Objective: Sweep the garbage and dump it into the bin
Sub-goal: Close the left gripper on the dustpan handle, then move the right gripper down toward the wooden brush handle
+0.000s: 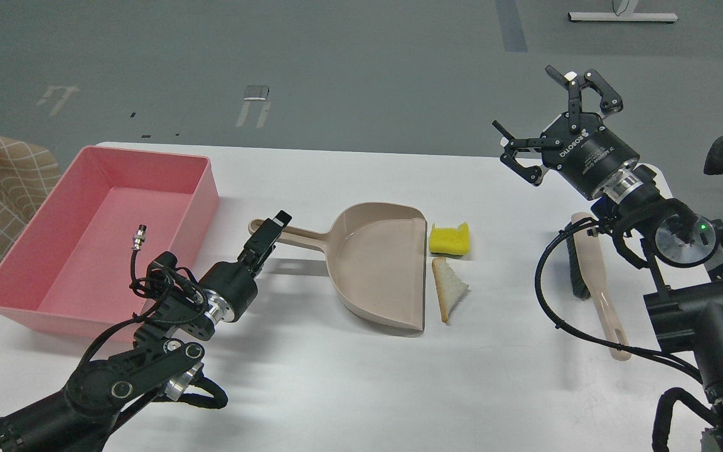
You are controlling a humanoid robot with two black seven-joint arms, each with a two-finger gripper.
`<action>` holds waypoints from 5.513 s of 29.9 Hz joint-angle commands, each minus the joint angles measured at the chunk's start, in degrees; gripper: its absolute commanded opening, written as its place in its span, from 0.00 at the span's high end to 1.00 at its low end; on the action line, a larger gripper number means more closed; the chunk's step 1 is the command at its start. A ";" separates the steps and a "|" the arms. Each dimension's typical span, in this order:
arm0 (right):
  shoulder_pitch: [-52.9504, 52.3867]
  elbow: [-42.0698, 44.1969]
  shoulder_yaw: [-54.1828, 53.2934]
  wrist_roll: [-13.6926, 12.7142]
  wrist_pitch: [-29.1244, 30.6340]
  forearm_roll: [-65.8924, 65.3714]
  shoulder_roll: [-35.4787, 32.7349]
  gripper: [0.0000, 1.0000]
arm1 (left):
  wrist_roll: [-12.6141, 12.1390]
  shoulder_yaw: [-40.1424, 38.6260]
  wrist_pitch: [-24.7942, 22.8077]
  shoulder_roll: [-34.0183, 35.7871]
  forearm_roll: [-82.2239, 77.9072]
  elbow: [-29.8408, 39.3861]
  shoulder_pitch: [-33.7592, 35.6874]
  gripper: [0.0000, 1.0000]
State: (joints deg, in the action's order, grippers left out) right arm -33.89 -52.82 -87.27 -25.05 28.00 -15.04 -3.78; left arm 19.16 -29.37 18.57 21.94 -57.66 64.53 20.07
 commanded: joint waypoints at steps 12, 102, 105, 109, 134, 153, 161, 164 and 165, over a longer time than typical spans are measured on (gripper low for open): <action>0.05 0.00 0.00 0.00 0.00 0.01 0.00 0.00 | 0.18 0.90 -0.02 -1.02 0.00 -2.22 1.73 0.21; -5.75 0.00 15.81 0.00 0.00 -3.85 -13.88 0.00 | 1.76 8.28 5.08 0.21 -0.08 -2.48 6.74 1.00; -8.12 -0.09 21.52 0.00 0.00 -3.86 -18.01 0.00 | 1.76 8.28 5.08 0.47 -0.08 -2.40 7.09 1.00; -12.69 -0.26 32.50 0.09 0.00 -5.52 -23.11 0.00 | 1.85 8.28 5.08 0.56 -0.08 -2.31 7.53 1.00; -17.71 -15.11 50.97 -0.09 0.00 -31.89 -37.70 0.01 | 1.76 8.19 5.51 0.56 0.00 -1.43 8.40 1.00; -10.76 -30.31 54.75 0.00 0.00 -32.24 -51.32 0.02 | 1.58 8.10 6.66 0.04 0.00 -1.34 8.41 1.00; -10.23 -32.08 59.50 0.00 0.00 -32.33 -54.31 0.02 | 1.50 8.10 6.66 -0.14 0.00 -1.34 8.41 1.00; -10.23 -32.25 59.68 0.00 0.00 -32.33 -54.93 0.02 | 1.50 8.10 6.66 -0.14 0.09 -1.34 8.41 1.00; -10.06 -32.51 59.76 0.00 0.00 -32.33 -55.11 0.02 | 1.50 8.10 6.66 -0.23 0.09 -1.34 8.41 1.00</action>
State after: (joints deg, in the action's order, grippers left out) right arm -44.07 -84.98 -27.82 -25.04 27.99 -47.38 -58.33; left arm 20.66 -21.28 25.24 21.80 -57.64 63.20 28.50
